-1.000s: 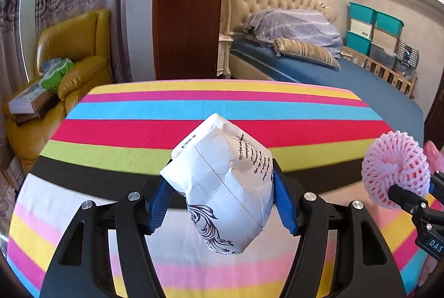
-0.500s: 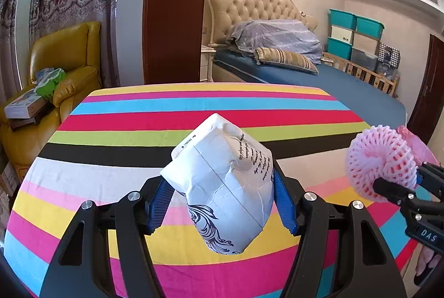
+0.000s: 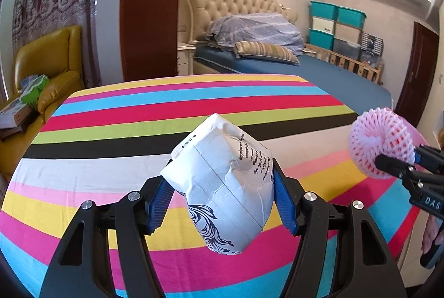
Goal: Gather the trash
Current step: 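Carry the crumpled paper and fruit net to the pink bin and release both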
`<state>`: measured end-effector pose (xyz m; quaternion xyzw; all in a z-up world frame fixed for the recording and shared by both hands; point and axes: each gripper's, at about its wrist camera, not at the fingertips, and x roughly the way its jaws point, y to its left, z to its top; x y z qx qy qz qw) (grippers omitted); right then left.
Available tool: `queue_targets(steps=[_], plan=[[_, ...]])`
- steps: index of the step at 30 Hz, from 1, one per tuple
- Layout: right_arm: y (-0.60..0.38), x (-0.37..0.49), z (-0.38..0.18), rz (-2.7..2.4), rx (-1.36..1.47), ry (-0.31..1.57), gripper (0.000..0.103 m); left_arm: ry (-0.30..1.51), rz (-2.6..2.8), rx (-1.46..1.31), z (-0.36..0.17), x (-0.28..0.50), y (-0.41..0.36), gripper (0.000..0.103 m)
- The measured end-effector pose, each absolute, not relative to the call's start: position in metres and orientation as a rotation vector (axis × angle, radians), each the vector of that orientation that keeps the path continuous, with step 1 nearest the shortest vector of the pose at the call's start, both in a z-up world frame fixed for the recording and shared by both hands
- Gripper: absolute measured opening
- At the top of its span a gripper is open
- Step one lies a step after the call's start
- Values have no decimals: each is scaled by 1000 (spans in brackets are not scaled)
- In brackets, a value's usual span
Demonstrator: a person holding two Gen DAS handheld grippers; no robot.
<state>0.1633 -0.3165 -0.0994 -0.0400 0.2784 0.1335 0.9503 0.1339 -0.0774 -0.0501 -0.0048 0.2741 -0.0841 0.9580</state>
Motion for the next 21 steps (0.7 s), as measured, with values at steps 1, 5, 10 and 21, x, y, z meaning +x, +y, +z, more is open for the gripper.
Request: queue_targets(steps=[1, 5, 10, 21], plan=[[-321, 162, -100, 261, -77, 567, 37, 558, -181, -4, -50, 134, -82, 61], [-339, 162, -100, 225, -63, 569, 37, 568, -220, 36, -54, 134, -101, 61], [-358, 158, -98, 176, -55, 561, 37, 564, -269, 96, -55, 134, -127, 61], [-433, 151, -87, 41, 13, 527, 37, 570, -444, 125, -37, 154, -196, 61]])
